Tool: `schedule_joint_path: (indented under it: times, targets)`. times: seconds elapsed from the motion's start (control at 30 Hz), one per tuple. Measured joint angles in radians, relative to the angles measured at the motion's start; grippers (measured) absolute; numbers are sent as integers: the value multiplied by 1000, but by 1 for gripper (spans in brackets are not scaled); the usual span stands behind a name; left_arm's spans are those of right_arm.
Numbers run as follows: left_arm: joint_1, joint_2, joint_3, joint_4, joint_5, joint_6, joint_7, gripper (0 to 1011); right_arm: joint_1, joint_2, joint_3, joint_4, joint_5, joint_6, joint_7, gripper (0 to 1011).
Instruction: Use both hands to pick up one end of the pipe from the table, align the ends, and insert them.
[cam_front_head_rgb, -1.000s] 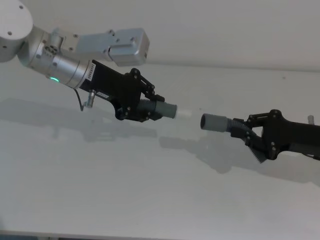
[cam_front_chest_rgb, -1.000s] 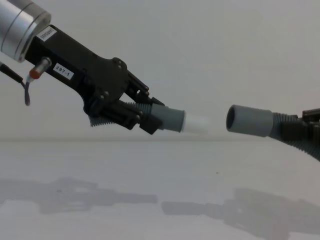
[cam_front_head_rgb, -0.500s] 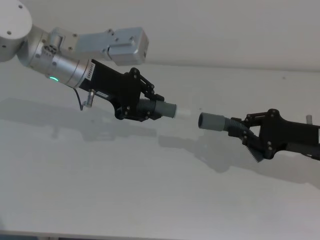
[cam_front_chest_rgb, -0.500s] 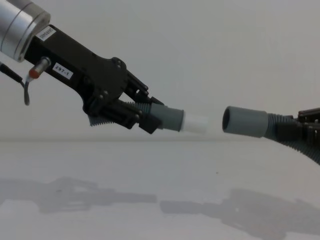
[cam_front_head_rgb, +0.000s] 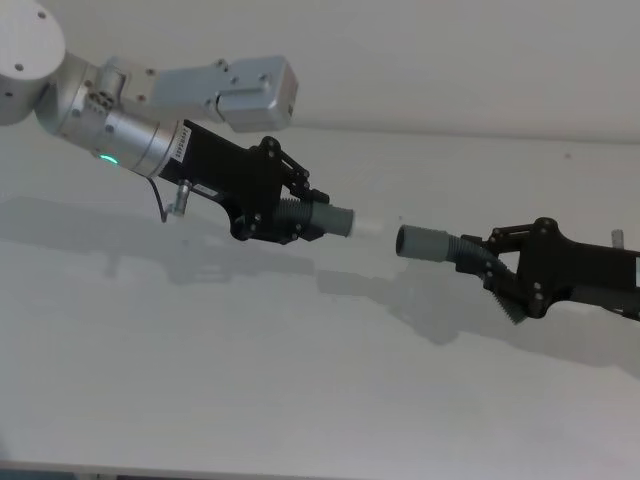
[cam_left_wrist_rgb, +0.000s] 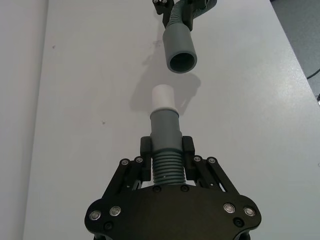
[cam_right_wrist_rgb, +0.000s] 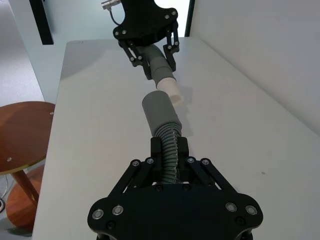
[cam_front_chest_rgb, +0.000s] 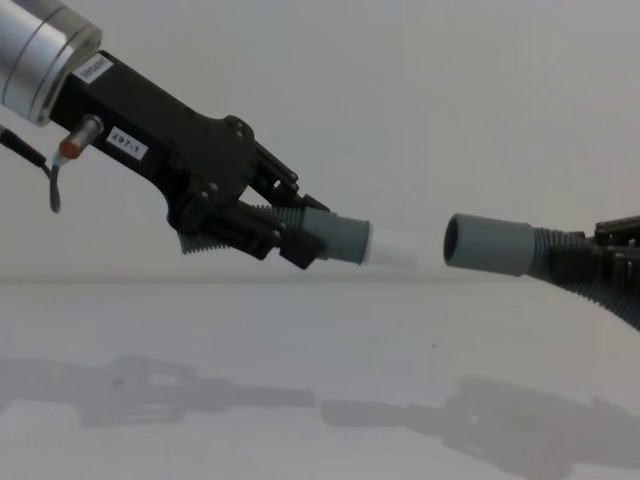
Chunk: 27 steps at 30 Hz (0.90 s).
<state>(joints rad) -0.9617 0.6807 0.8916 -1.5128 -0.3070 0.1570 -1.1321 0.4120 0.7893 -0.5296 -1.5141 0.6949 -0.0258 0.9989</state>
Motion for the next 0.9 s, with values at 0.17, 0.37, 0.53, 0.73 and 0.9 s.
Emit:
schedule_joint_path:
  times: [0.17, 0.37, 0.53, 0.73, 0.9]
  targets:
    - [8, 3, 2, -13, -6, 7, 10, 348, 5, 4, -2, 5, 2, 7, 1, 175]
    - [13, 8, 3, -27, -12, 15, 15, 348, 10, 8, -7, 10, 5, 16, 1, 175]
    - [14, 12, 6, -39, -17, 20, 15, 348, 15, 12, -11, 14, 5, 21, 0, 175]
    - [11, 20, 9, -53, -24, 25, 13, 348, 22, 16, -19, 18, 3, 28, -1, 175]
    - [7, 23, 10, -59, -30, 25, 8, 348, 29, 18, -29, 23, -6, 31, -4, 175]
